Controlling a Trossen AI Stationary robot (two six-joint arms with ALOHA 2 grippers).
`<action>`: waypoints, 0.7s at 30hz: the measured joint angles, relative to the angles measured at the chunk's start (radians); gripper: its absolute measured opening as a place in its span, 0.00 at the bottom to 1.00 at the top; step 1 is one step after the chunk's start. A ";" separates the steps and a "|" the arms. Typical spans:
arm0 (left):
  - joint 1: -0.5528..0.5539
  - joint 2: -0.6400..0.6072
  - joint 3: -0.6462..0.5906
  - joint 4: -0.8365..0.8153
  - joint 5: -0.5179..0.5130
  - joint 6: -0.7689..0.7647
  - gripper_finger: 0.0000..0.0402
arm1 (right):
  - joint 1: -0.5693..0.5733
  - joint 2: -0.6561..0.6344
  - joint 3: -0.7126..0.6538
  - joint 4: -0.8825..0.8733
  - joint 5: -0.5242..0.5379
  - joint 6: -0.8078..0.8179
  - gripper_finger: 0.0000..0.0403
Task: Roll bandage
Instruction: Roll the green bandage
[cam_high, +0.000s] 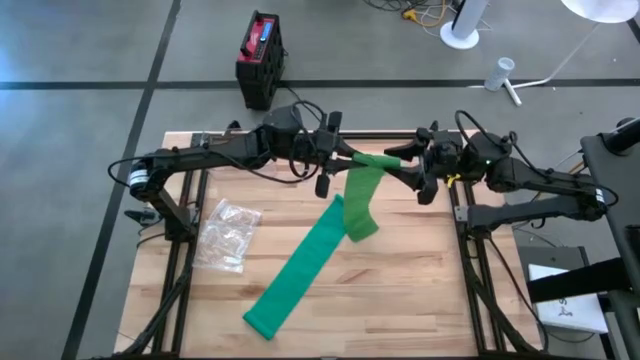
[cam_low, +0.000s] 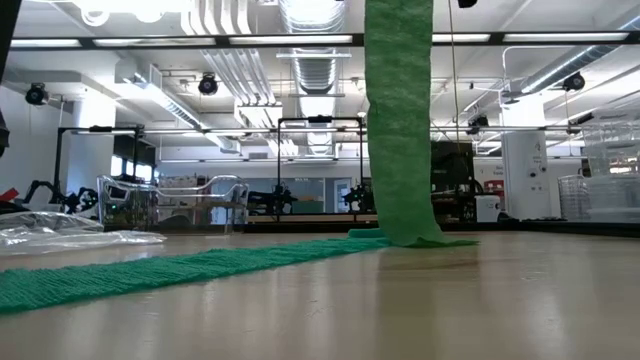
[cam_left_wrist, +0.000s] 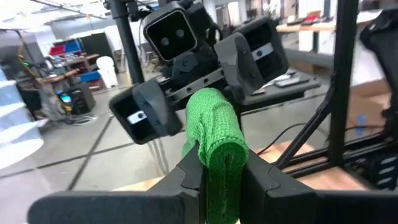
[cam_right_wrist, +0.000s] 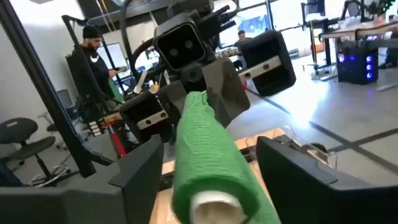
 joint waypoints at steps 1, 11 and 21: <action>0.000 0.000 0.000 0.003 0.017 -0.010 0.11 | 0.000 0.007 0.003 0.003 0.000 0.003 0.66; -0.002 0.000 0.000 -0.008 0.038 0.080 0.11 | 0.000 0.088 0.020 0.037 -0.066 0.229 0.80; -0.002 0.000 -0.001 -0.025 0.037 0.104 0.11 | 0.000 0.098 0.020 0.058 -0.101 0.317 0.69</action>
